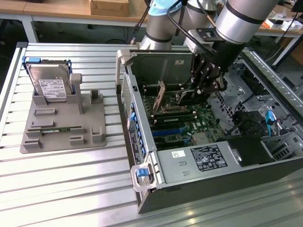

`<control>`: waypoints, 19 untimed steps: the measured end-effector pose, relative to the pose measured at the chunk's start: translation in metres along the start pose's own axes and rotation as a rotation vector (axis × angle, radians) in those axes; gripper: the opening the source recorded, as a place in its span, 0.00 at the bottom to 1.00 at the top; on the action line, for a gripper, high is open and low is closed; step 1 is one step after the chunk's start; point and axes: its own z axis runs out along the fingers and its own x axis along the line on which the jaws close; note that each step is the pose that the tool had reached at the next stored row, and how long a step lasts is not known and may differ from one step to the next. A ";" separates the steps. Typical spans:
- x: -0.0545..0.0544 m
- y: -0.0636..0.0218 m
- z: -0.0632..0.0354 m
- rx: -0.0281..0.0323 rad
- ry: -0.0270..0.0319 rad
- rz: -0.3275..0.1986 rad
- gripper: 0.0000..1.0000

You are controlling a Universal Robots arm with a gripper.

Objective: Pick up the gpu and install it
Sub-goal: 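Insert the gpu into the slot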

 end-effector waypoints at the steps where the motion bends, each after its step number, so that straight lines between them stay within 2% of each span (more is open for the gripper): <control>1: 0.000 0.0000 0.0006 0.0000 -0.0001 0.000 0.26; 11: 0.001 -0.0001 0.0079 0.0000 0.0001 0.000 0.26; 19: 0.008 0.0028 0.0150 0.0005 -0.0003 0.005 0.26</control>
